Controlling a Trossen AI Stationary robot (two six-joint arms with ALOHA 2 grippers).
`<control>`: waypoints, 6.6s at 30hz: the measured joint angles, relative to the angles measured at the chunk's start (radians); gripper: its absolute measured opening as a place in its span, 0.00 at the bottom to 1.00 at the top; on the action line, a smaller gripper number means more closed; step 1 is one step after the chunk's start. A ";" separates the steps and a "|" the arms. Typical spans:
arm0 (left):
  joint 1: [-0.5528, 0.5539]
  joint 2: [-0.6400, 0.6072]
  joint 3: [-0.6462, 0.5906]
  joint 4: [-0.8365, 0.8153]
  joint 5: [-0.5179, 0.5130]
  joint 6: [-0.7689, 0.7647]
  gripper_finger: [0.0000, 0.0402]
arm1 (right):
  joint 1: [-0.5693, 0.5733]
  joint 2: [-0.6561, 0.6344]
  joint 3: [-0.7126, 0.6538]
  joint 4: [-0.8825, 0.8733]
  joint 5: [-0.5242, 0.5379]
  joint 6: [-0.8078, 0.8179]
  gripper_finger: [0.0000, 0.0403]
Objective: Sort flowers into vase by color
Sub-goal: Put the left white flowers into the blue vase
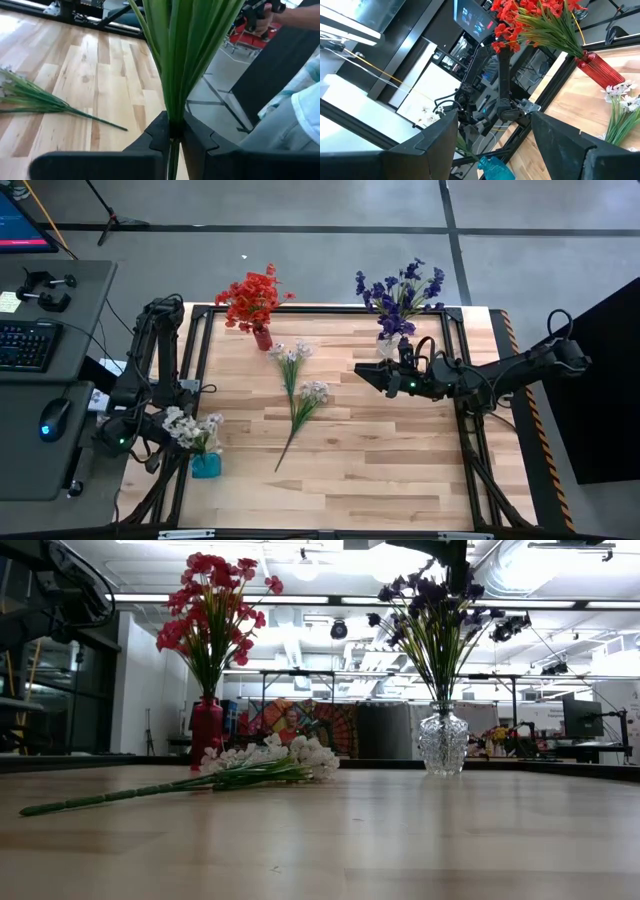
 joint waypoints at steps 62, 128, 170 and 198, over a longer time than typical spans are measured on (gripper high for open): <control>0.147 0.002 0.683 1.076 -0.060 1.685 0.59 | 0.000 0.000 0.000 -0.008 -0.057 -0.080 0.60; 0.460 0.861 1.888 0.518 0.743 2.544 0.50 | -0.001 -0.002 0.000 -0.056 -0.180 -0.132 0.60; 1.749 1.013 1.284 -0.551 1.077 0.652 0.50 | -0.021 -0.205 0.000 -0.203 -0.358 -0.248 0.60; 1.829 1.034 0.472 0.077 1.118 -0.091 0.50 | -0.023 -0.217 0.000 -0.280 -0.275 -0.243 0.60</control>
